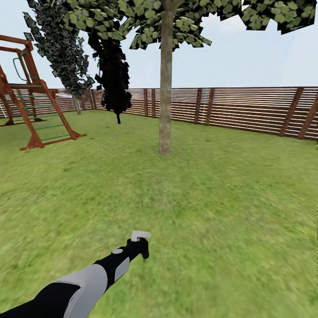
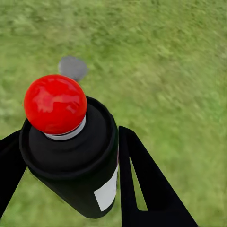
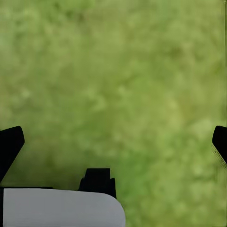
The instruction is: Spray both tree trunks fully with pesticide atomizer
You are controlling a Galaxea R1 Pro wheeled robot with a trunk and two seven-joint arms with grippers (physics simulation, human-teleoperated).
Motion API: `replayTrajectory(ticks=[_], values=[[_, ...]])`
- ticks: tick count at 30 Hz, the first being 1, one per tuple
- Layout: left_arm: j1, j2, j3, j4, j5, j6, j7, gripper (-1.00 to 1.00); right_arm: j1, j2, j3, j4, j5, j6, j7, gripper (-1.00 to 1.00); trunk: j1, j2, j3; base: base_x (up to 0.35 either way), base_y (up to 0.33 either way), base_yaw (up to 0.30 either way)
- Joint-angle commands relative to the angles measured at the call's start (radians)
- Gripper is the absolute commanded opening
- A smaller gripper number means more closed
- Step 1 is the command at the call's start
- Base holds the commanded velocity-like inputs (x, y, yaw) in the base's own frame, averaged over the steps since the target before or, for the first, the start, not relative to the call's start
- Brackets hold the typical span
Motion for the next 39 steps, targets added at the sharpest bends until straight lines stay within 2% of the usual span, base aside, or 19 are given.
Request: replayTrajectory(ticks=[1,7,23,25,27,30,32,34,39], values=[[-0.001,0.0,-0.005,0.001,0.005,-0.004,-0.002,-1.0,-0.002,0.0,0.001,0.005,-0.002,-0.007,0.004,1.0,0.001,0.0,-0.001,0.345,0.0,-0.204],[-0.001,0.0,-0.005,0.002,0.005,-0.004,-0.002,-1.0,-0.002,0.0,0.002,0.005,-0.001,-0.007,0.005,1.0,0.001,0.0,-0.001,0.345,0.0,-0.152],[-0.001,0.0,-0.005,0.0,0.005,-0.004,-0.002,-1.0,-0.002,-0.007,0.0,-0.001,-0.002,-0.011,-0.011,1.0,0.001,0.0,-0.001,0.345,0.0,-0.001],[-0.001,0.001,-0.005,0.0,0.005,-0.004,-0.002,-1.0,-0.003,-0.014,-0.001,-0.053,-0.003,-0.011,-0.063,1.0,0.001,0.0,-0.001,0.345,0.0,0.001],[-0.001,0.011,-0.005,0.0,0.005,-0.002,-0.002,-1.0,-0.003,-0.017,-0.001,-0.188,-0.004,-0.01,-0.126,1.0,0.001,0.0,-0.001,0.345,0.0,0.0],[-0.001,0.022,-0.005,-0.001,0.006,-0.001,-0.002,-1.0,-0.004,-0.018,-0.002,-0.349,-0.005,-0.008,-0.15,1.0,0.001,0.0,-0.001,0.345,0.0,0.0],[-0.001,0.024,-0.005,-0.001,0.006,-0.001,-0.002,-1.0,-0.004,-0.018,-0.002,-0.422,-0.007,-0.008,-0.156,1.0,0.001,0.0,-0.001,0.345,0.0,0.0],[-0.001,0.026,-0.005,-0.001,0.006,-0.002,-0.002,-1.0,-0.005,-0.018,-0.002,-0.459,-0.009,-0.009,-0.158,1.0,0.001,0.0,-0.001,0.346,0.0,0.0],[-0.001,0.027,-0.005,-0.001,0.005,-0.003,-0.002,-1.0,-0.005,-0.015,-0.002,-0.45,-0.01,-0.009,-0.159,1.0,0.001,0.0,-0.001,0.347,0.0,0.0]])
